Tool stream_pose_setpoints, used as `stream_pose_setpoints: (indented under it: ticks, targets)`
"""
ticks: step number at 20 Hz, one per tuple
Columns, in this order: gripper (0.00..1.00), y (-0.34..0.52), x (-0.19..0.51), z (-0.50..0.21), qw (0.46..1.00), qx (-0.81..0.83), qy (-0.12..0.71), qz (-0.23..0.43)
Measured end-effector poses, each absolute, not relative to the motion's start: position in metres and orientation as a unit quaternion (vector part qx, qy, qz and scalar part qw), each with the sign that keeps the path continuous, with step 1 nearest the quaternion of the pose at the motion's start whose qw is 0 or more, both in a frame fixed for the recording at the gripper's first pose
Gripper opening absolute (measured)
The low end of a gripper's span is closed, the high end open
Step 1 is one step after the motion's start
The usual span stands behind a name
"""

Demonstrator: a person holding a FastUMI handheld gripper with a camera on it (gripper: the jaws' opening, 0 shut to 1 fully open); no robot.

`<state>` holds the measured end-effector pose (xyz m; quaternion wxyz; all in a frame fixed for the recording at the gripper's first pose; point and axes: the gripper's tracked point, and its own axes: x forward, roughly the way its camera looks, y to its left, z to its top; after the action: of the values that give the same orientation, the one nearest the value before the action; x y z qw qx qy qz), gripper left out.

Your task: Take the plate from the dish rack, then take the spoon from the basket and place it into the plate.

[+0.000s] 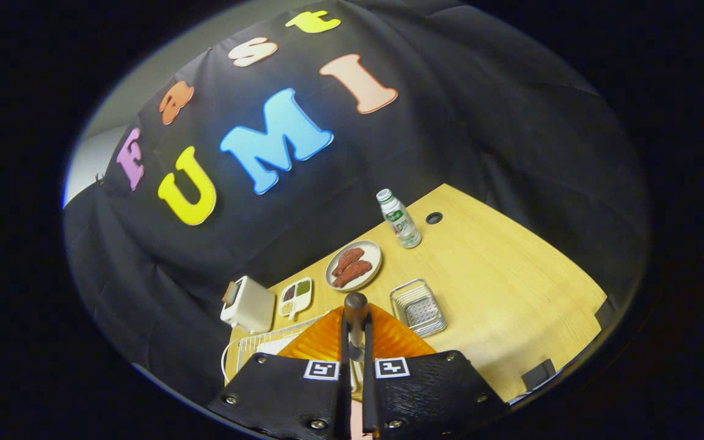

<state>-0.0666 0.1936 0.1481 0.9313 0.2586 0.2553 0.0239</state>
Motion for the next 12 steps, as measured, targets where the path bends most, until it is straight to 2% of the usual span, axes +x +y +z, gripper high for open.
stream_pose_setpoints:
  ticks: [5,12]
  targets:
    - [0.07,0.269,-0.111,0.111,0.919,0.221,0.314,0.086]
    - [0.07,0.341,-0.154,0.045,0.905,0.155,0.374,0.133]
